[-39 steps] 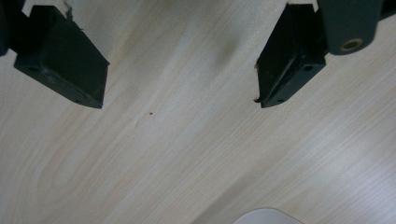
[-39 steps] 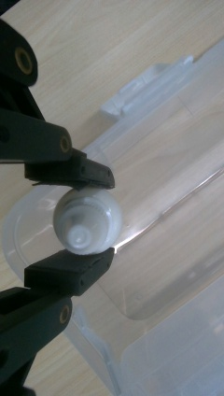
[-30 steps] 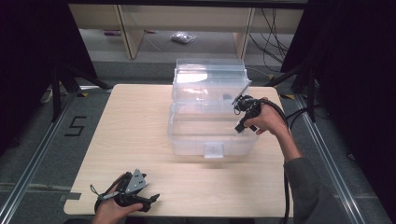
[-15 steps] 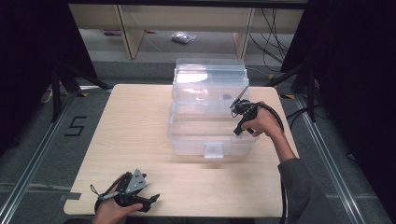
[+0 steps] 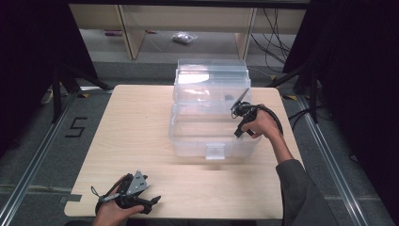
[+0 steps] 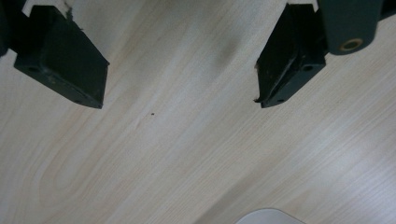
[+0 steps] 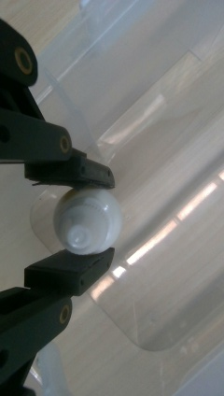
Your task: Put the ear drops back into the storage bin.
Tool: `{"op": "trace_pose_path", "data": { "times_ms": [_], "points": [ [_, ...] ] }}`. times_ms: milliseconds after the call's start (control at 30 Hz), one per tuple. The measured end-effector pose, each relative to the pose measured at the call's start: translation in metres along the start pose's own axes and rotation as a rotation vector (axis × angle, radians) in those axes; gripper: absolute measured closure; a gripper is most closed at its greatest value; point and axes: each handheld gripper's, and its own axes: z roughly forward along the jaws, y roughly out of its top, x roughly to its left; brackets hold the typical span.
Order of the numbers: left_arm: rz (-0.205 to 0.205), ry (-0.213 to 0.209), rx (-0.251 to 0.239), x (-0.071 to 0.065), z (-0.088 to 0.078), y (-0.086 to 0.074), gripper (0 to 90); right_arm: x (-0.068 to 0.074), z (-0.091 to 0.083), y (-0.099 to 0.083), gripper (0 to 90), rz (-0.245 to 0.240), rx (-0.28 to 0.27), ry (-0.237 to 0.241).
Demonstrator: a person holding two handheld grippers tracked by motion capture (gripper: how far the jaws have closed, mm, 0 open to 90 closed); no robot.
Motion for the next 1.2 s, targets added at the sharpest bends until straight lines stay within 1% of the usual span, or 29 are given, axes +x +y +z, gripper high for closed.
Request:
{"op": "trace_pose_path", "data": {
  "times_ms": [33, 67, 167, 233, 267, 300, 333, 433, 467, 500, 533, 567, 600, 633, 700, 733, 767, 800, 867, 900, 933, 967, 1000, 1033, 1067, 1100, 1133, 1167, 1200],
  "points": [
    [-0.003, -0.003, -0.002, 0.000, 0.000, 0.000, 15.9, 0.000, 0.001, 0.000, 60.2, 0.010, 0.009, 0.005],
    [-0.002, 0.008, -0.004, -0.001, 0.000, 0.000, 15.9, 0.000, 0.002, 0.000, 60.2, 0.010, 0.010, 0.004],
    [-0.002, 0.008, -0.006, -0.001, 0.000, 0.000, 16.0, 0.000, 0.005, 0.001, 60.2, 0.020, 0.018, -0.001],
    [-0.001, 0.003, -0.001, 0.000, 0.000, 0.000, 15.9, -0.001, 0.006, 0.001, 60.2, 0.016, 0.021, 0.002],
    [-0.011, 0.010, -0.012, -0.001, 0.000, 0.000, 15.9, -0.001, 0.008, 0.002, 60.2, 0.022, 0.023, -0.001],
    [-0.011, 0.010, -0.012, -0.001, 0.000, 0.000, 15.9, -0.001, 0.008, 0.002, 60.2, 0.022, 0.023, -0.001],
    [-0.002, 0.010, -0.004, 0.000, 0.000, 0.000, 16.0, -0.001, 0.010, 0.002, 60.2, 0.026, 0.038, -0.004],
    [-0.009, 0.001, -0.009, -0.001, 0.000, 0.000, 16.0, -0.001, 0.013, 0.003, 60.2, 0.019, 0.037, -0.007],
    [0.000, -0.001, -0.002, 0.000, 0.000, 0.000, 15.9, -0.001, 0.015, 0.003, 60.1, 0.027, 0.047, -0.006],
    [-0.001, 0.010, -0.003, 0.000, 0.000, 0.000, 16.0, -0.001, 0.016, 0.004, 60.2, 0.034, 0.053, -0.006],
    [-0.001, 0.011, -0.005, 0.000, 0.000, 0.000, 15.9, -0.002, 0.017, 0.004, 60.1, 0.029, 0.057, -0.010],
    [-0.009, 0.007, -0.011, -0.001, 0.001, 0.000, 15.9, -0.001, 0.017, 0.004, 60.2, 0.058, 0.078, 0.001],
    [-0.001, 0.008, -0.003, 0.000, 0.000, 0.000, 15.9, 0.000, 0.016, 0.005, 60.1, 0.078, 0.091, -0.010],
    [-0.001, 0.008, -0.003, 0.000, 0.000, 0.000, 16.0, -0.001, 0.018, 0.004, 60.1, 0.058, 0.080, -0.018],
    [-0.001, 0.007, -0.002, 0.000, 0.000, 0.000, 15.9, -0.002, 0.018, 0.004, 60.2, 0.058, 0.082, -0.016],
    [0.000, 0.002, 0.000, 0.000, 0.000, 0.000, 15.9, -0.001, 0.018, 0.004, 60.1, 0.075, 0.088, -0.017],
    [0.000, 0.002, 0.000, 0.000, 0.000, 0.000, 15.9, -0.005, 0.020, 0.003, 60.2, 0.028, 0.077, -0.025],
    [0.000, 0.002, 0.000, 0.000, 0.000, 0.000, 15.9, -0.005, 0.020, 0.003, 60.2, 0.028, 0.077, -0.025],
    [0.000, 0.003, 0.000, 0.000, 0.000, 0.000, 15.9, -0.003, 0.020, 0.004, 60.2, 0.057, 0.100, -0.030],
    [0.000, 0.002, 0.000, 0.000, 0.000, 0.000, 15.9, -0.003, 0.020, 0.004, 60.2, 0.058, 0.102, -0.032],
    [0.001, 0.003, 0.000, 0.000, 0.000, 0.000, 16.0, -0.004, 0.021, 0.003, 60.1, 0.054, 0.091, -0.022],
    [0.001, 0.003, 0.000, 0.000, 0.000, 0.000, 16.0, -0.003, 0.021, 0.004, 60.1, 0.070, 0.096, -0.013],
    [0.001, 0.009, -0.005, -0.001, 0.000, 0.000, 16.0, -0.004, 0.021, 0.004, 60.1, 0.059, 0.096, -0.012],
    [0.001, 0.009, -0.005, -0.001, 0.000, 0.000, 15.9, -0.004, 0.021, 0.004, 60.1, 0.059, 0.096, -0.012],
    [-0.013, 0.008, -0.009, -0.001, 0.001, 0.000, 15.9, -0.003, 0.022, 0.004, 60.2, 0.087, 0.111, -0.011],
    [-0.013, 0.008, -0.009, -0.001, 0.001, 0.000, 15.9, -0.003, 0.022, 0.004, 60.2, 0.087, 0.111, -0.011],
    [-0.017, 0.009, -0.004, -0.001, 0.000, 0.000, 16.0, -0.004, 0.023, 0.003, 60.1, 0.071, 0.104, -0.005],
    [-0.017, 0.009, -0.004, -0.001, 0.000, 0.000, 15.9, -0.005, 0.023, 0.003, 60.1, 0.067, 0.108, -0.008],
    [0.000, 0.008, -0.002, 0.000, 0.000, 0.000, 16.0, -0.004, 0.023, 0.004, 60.1, 0.078, 0.112, -0.002]
  ]
}}
